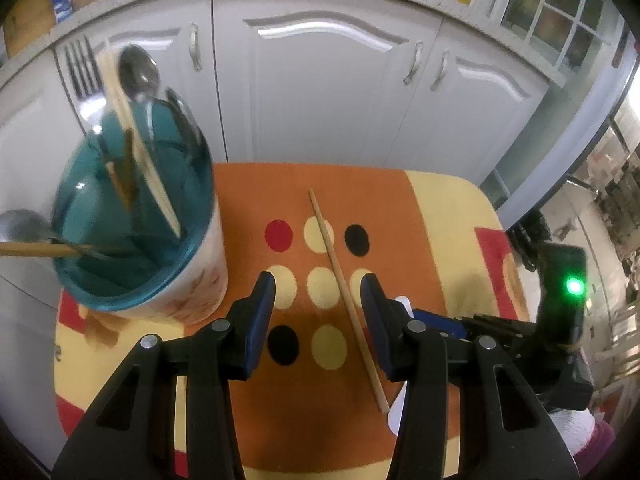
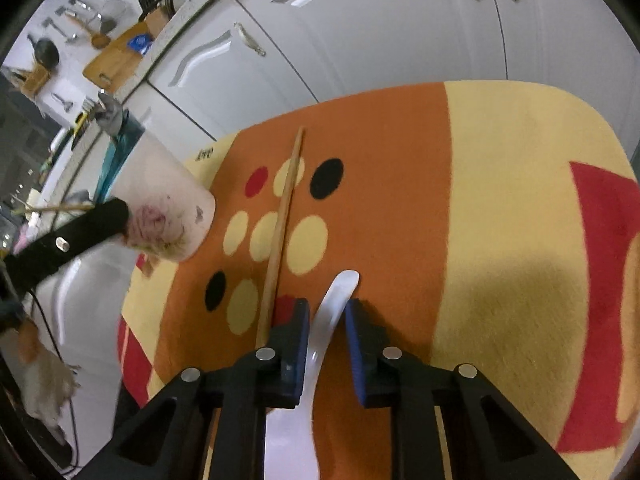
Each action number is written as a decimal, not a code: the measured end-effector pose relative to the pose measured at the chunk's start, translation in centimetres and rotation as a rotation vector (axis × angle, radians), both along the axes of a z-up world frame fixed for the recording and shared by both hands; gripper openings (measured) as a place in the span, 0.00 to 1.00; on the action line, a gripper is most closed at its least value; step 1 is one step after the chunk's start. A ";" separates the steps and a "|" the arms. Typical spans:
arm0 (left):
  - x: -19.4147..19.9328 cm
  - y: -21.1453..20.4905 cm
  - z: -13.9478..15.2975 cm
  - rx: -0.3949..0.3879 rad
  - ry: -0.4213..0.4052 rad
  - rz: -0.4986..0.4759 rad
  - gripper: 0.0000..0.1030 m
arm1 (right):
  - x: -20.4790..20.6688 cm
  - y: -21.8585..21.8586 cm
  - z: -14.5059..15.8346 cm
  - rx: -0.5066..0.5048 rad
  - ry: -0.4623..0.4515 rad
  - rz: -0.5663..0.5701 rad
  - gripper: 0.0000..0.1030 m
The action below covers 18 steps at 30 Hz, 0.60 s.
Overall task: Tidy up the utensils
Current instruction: 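Close the left tool on the wooden chopstick while the right tool grasps the white spoon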
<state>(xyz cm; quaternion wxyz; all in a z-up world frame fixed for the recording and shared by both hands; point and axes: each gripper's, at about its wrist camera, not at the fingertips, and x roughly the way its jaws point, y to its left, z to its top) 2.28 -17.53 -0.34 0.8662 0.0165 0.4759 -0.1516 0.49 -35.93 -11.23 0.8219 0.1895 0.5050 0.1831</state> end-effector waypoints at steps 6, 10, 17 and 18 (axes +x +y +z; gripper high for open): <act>2.2 -1.3 -2.1 0.013 0.045 0.009 0.42 | 0.5 -0.3 0.3 0.015 -0.034 0.007 0.15; 4.3 -2.2 -3.8 -0.004 0.089 0.036 0.42 | 0.5 -1.9 0.5 0.049 -0.043 -0.024 0.15; 7.7 -3.6 -5.7 0.004 0.106 0.087 0.42 | 1.0 -4.1 -0.1 0.097 -0.026 -0.055 0.15; 8.1 -3.7 -5.9 0.008 0.109 0.094 0.42 | 1.3 -4.2 -0.3 0.102 -0.015 -0.049 0.15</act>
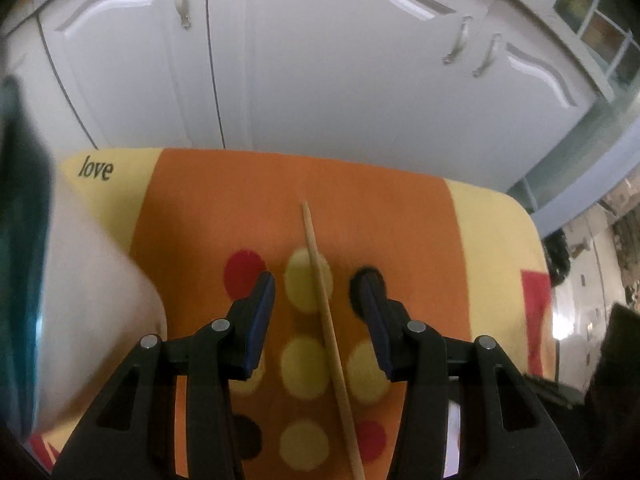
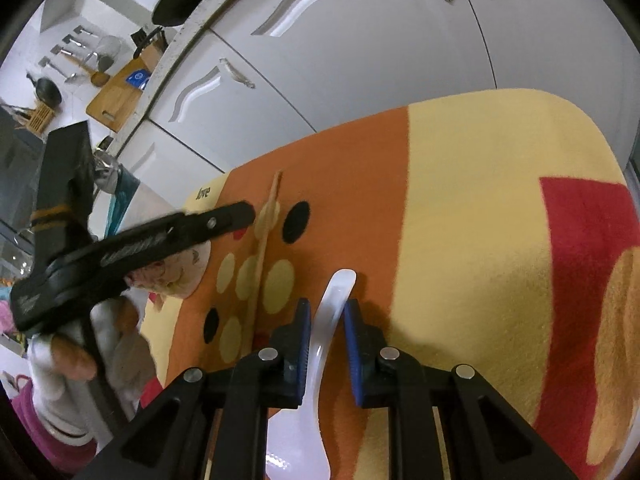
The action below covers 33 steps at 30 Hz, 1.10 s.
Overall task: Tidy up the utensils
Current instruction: 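Close the left tool on the wooden chopstick while the right tool grasps the white spoon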
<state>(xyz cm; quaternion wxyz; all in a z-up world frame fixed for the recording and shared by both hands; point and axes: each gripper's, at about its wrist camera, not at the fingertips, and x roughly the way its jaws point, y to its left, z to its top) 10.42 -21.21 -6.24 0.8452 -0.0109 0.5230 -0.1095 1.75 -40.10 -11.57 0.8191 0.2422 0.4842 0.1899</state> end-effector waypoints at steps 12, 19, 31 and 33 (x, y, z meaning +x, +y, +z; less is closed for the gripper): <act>0.9 -2.2 -1.2 0.132 -0.031 -0.005 0.42 | 1.8 -1.1 -0.9 0.086 0.051 0.021 0.16; 1.7 -2.9 -2.3 0.168 0.007 -0.011 0.42 | 1.5 -0.6 -0.7 0.053 0.019 0.031 0.16; -1.7 -0.9 -0.2 -0.025 0.006 -0.150 0.05 | -0.2 -0.7 1.0 -0.023 -0.050 0.021 0.07; -2.9 0.3 0.6 -0.067 0.009 -0.148 0.05 | -0.7 -0.7 1.6 -0.034 -0.065 0.024 0.06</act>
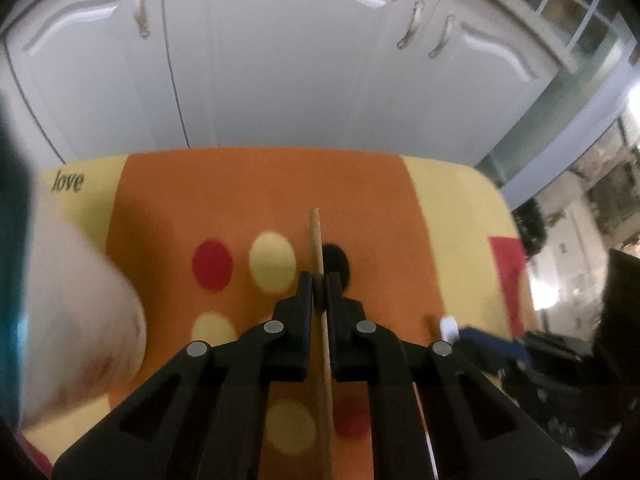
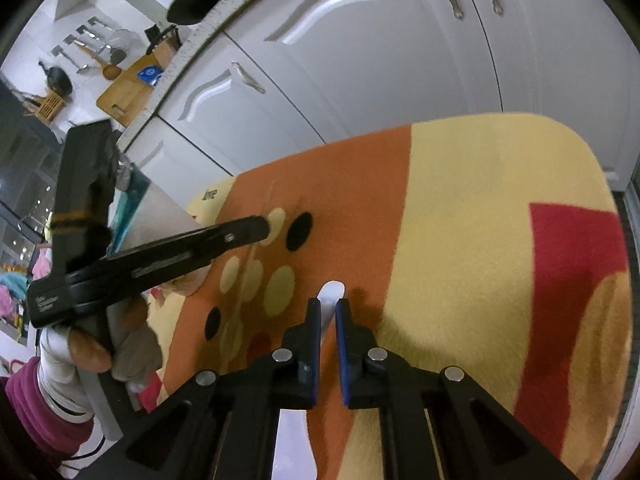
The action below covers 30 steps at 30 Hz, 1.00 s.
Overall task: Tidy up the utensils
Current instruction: 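Close the left tool on the wooden chopstick while the right tool grasps the white spoon, then lift the chopstick and white spoon and carry them over the floral cup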
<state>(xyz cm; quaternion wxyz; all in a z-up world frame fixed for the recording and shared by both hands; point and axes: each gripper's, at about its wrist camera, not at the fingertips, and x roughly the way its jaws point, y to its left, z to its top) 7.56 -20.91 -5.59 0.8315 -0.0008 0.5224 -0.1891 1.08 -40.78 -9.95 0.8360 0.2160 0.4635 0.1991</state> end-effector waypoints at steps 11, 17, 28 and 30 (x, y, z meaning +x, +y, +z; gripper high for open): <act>-5.4 4.5 6.0 -0.116 -0.090 0.004 0.04 | -3.0 1.2 5.0 -0.045 -0.114 0.010 0.03; -7.8 6.5 9.1 -0.141 -0.155 -0.006 0.04 | -4.1 2.9 7.9 -0.081 -0.192 0.028 0.03; -9.5 9.0 10.2 -0.168 -0.172 0.036 0.04 | -1.7 1.8 1.8 -0.083 0.036 -0.059 0.08; -9.5 9.3 10.3 -0.166 -0.169 0.044 0.04 | -0.9 1.6 0.5 -0.058 0.072 -0.071 0.08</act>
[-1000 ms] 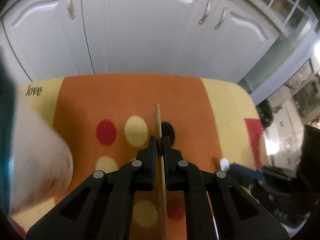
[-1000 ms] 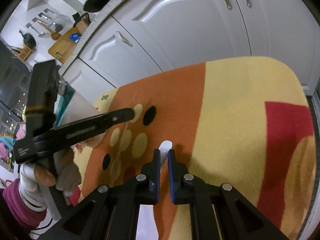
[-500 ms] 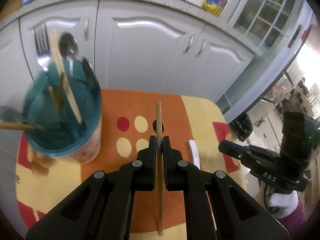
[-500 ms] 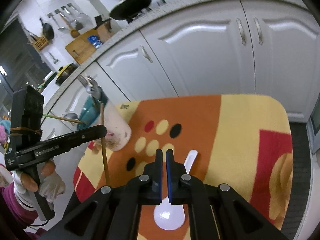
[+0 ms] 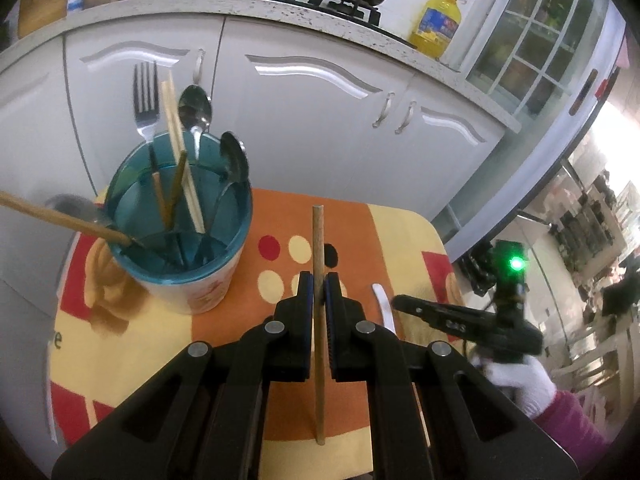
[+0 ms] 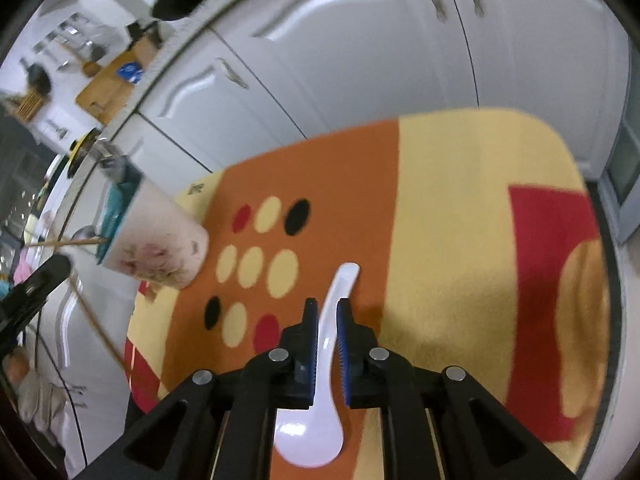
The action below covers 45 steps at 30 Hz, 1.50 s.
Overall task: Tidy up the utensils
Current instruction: 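Lift the chopstick and white spoon and carry them over the floral cup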
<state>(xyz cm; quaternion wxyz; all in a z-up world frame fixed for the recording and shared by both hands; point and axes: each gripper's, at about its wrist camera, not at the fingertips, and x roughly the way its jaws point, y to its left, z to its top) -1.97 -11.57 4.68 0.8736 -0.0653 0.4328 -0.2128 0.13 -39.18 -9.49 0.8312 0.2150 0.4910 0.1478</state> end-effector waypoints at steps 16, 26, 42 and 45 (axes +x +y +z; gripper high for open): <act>-0.5 2.4 1.6 -0.031 -0.015 0.034 0.04 | -0.5 1.3 2.6 0.084 -0.096 0.052 0.11; -0.9 5.1 6.0 -0.085 -0.092 0.067 0.04 | -2.0 4.2 10.0 0.038 -0.267 0.119 0.11; 0.8 11.4 15.2 -0.090 -0.274 0.169 0.04 | 1.2 13.8 20.2 0.075 -0.521 0.217 0.11; 1.8 12.2 15.8 -0.061 -0.292 0.189 0.04 | 2.5 16.3 20.2 0.046 -0.538 0.233 0.11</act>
